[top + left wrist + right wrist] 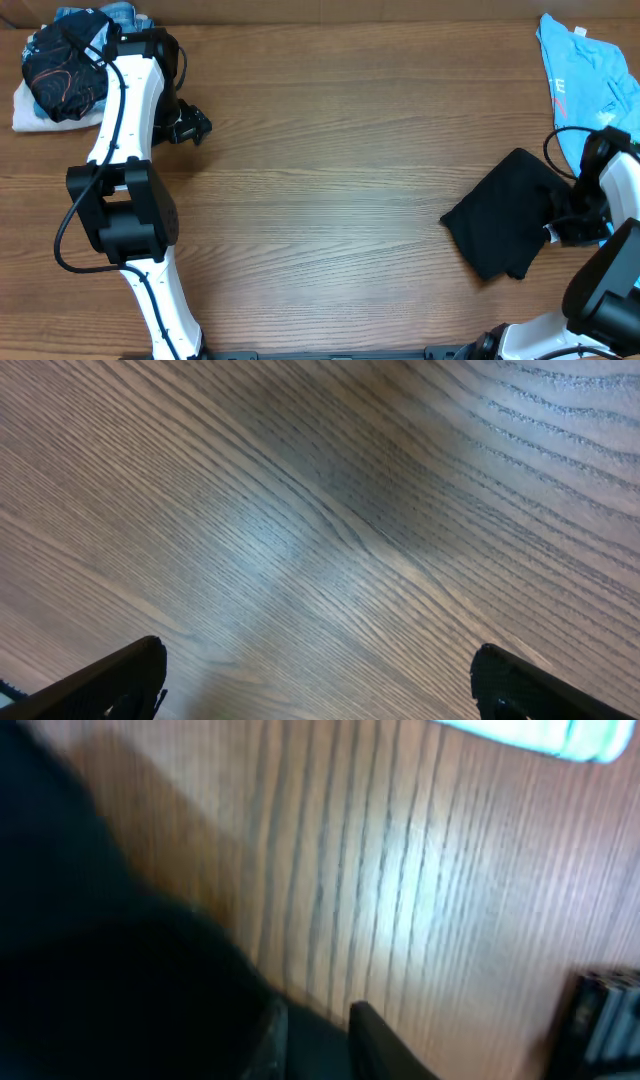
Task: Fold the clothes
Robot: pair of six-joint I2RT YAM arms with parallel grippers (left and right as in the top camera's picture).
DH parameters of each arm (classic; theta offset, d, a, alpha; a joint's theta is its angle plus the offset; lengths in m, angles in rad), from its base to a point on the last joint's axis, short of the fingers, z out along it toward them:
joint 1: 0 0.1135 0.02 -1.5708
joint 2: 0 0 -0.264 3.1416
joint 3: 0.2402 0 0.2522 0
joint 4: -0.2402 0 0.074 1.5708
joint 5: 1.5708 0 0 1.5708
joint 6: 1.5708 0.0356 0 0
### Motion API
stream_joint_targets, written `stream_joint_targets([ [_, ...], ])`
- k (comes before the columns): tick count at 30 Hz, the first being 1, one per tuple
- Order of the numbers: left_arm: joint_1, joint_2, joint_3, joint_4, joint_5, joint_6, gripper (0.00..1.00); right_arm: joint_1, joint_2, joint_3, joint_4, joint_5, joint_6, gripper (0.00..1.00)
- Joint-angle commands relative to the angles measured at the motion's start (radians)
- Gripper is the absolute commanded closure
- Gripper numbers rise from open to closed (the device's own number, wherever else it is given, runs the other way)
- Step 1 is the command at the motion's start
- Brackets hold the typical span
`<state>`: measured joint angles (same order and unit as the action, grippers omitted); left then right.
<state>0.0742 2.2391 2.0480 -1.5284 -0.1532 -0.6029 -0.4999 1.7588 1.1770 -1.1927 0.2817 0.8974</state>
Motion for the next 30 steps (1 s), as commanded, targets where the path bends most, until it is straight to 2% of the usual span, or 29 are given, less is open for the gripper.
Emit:
stream_joint_targets([
  [1, 0.005, -0.003, -0.005, -0.001, 0.000, 0.005, 0.00, -0.039, -0.018, -0.063, 0.041, -0.017, 0.012, 0.76],
  [9, 0.005, -0.003, -0.005, 0.000, 0.000, 0.005, 0.00, -0.046, -0.016, -0.132, 0.173, -0.058, -0.024, 0.72],
  [13, 0.005, -0.003, -0.005, 0.001, 0.001, 0.005, 0.00, -0.043, -0.015, -0.144, 0.270, -0.145, -0.151, 0.74],
  [20, 0.004, -0.003, -0.005, 0.008, 0.001, 0.005, 0.00, -0.032, -0.007, -0.144, 0.363, -0.226, -0.268, 0.75],
  [26, 0.004, -0.003, -0.005, 0.011, 0.001, 0.005, 0.00, 0.039, 0.036, -0.144, 0.417, -0.259, -0.346, 0.75],
  [30, 0.004, -0.003, -0.005, 0.012, 0.001, 0.005, 0.00, 0.137, 0.044, -0.144, 0.457, -0.312, -0.349, 0.75],
])
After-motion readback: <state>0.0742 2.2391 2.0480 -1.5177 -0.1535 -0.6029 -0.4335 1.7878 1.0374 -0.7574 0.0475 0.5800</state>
